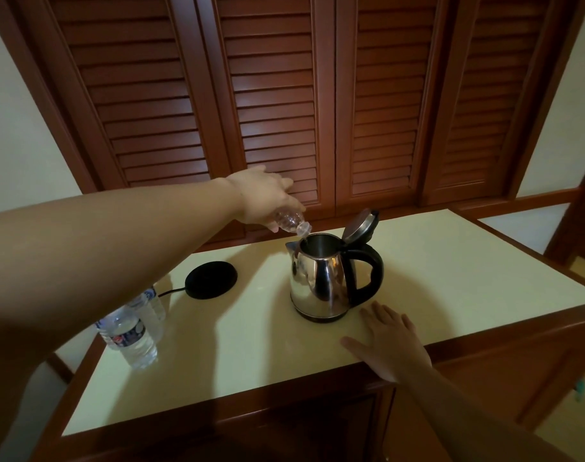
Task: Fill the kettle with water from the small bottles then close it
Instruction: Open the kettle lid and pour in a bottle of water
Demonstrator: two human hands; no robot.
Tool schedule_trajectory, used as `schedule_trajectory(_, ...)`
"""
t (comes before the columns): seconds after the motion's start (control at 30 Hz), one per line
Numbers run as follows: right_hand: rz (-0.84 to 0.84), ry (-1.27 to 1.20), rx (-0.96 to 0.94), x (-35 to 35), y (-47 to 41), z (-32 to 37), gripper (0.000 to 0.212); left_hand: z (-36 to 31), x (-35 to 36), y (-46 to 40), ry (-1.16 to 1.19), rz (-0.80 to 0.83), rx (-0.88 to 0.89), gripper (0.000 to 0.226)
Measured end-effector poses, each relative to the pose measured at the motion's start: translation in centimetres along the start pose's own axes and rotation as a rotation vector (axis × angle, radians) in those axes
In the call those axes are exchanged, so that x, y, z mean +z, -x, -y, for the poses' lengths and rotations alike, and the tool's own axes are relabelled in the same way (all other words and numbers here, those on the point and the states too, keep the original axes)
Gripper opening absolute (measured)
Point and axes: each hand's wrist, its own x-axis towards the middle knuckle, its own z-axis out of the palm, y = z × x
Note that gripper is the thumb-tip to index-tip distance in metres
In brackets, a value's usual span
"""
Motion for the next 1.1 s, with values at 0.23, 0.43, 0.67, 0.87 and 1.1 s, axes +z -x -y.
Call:
schedule_trajectory(0.23, 0.004, -0.007, 0.005, 0.2, -0.1, -0.1, 0.098, -0.6, 1.3, 0.4, 0.128, -0.036, -0.096, 0.072)
schedule_trajectory(0.43, 0.004, 0.002, 0.003, 0.3, -0.2, 0.0, 0.097, -2.4, 4.7, 1.1, 0.623, -0.112, -0.282, 0.066)
schedule_trajectory(0.67, 0.018, -0.009, 0.003, 0.6, -0.8, -0.3, 0.094, -8.3, 11.1, 4.8, 1.348, -0.366, -0.558, 0.055)
schedule_trajectory(0.87, -0.13, -0.044, -0.175, 0.6, -0.3, 1.9, 0.06, -13.1, 15.6, 9.2, 1.577, -0.343, -0.698, 0.057)
schedule_trajectory(1.1, 0.069, -0.033, -0.337, -0.3, -0.9, 9.2, 0.054, -15.2, 18.5, 12.1, 1.671, -0.384, -0.782, 0.054)
